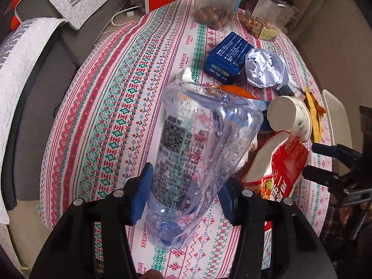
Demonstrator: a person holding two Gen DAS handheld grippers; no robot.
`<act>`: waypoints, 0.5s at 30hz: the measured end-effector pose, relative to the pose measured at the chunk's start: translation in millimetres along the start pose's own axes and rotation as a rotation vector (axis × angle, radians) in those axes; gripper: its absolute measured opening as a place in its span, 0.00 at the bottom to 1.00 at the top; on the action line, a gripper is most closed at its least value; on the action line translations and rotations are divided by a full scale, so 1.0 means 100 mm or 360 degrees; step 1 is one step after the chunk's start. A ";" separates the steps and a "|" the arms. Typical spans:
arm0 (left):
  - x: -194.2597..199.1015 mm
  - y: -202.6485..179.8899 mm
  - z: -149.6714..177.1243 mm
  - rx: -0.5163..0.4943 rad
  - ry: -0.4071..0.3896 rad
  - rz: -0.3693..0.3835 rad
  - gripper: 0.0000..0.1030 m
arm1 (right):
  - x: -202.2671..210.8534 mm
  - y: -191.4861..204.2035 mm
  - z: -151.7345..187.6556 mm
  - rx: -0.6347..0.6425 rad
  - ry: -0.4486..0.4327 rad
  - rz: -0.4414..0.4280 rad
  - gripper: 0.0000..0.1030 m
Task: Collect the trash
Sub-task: 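Grasp the clear plastic bottle with the left gripper while the right gripper grasps the red noodle bag, then carry the red noodle bag to the white bin and open the right gripper while the left carries the bottle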
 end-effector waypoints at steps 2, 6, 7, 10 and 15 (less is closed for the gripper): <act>0.08 0.01 0.07 0.0015 -0.0022 0.0018 0.51 | -0.14 0.03 0.00 -0.0024 0.0052 -0.0042 0.86; 0.18 0.08 0.14 0.0028 -0.0067 0.0029 0.50 | -0.22 0.12 0.04 -0.0034 0.0102 -0.0117 0.58; 0.20 0.09 0.16 0.0040 -0.0080 0.0030 0.50 | -0.19 0.15 0.04 -0.0023 0.0092 -0.0141 0.53; 0.19 0.14 0.16 0.0092 -0.0118 0.0039 0.49 | -0.12 0.22 0.06 0.0007 0.0067 -0.0147 0.44; 0.28 0.15 0.20 0.0173 -0.0199 0.0035 0.49 | 0.04 0.39 0.11 0.0103 -0.0020 -0.0130 0.33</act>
Point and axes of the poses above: each gripper's, at about its wrist camera, not at the fingertips, and x roughly against the way its jaws point, y to its left, z to its underside, the point moved 5 cm from there along -x, roughly the way its jaws point, and after that the axes turned 7 degrees about -x, right-handed, at the moved point
